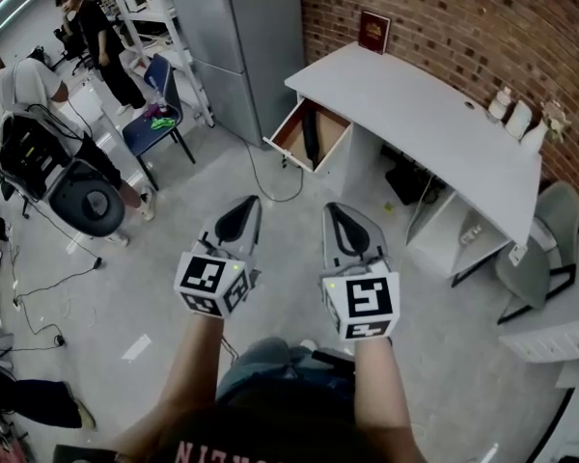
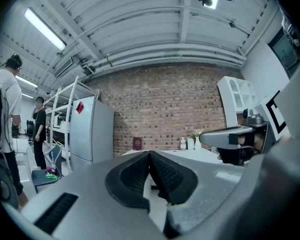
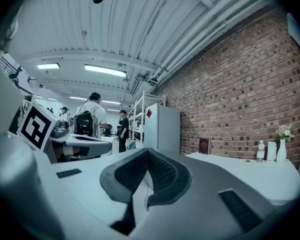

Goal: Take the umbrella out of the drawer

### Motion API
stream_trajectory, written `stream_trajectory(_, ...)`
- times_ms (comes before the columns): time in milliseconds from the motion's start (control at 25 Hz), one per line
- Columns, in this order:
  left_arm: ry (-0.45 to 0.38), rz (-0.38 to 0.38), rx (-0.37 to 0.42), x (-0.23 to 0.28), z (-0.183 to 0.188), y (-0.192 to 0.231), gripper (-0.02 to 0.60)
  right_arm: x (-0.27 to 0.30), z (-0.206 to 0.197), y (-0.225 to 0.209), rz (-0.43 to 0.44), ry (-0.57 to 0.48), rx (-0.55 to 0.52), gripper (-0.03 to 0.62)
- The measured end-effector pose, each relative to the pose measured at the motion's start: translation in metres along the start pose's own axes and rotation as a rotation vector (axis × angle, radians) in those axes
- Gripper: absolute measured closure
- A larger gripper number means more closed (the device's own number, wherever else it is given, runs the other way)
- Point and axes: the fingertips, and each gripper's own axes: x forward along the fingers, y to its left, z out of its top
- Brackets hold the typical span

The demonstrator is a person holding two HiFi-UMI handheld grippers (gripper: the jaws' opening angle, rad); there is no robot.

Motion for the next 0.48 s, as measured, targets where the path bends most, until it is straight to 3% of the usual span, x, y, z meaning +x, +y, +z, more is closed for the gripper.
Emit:
stream_trajectory(240, 0.051, -0.03, 0.029, 0.03, -0.015, 0.005, 0.584, 0.025, -0.013, -0.012, 0.021, 0.031, -0.006, 0.602)
stream_trajectory(480, 0.043, -0.025, 0.012, 0.062, -0.024, 0.029, 0.584, 0.052, -0.03, -0.029, -0.002, 0.054, -0.008, 0.602)
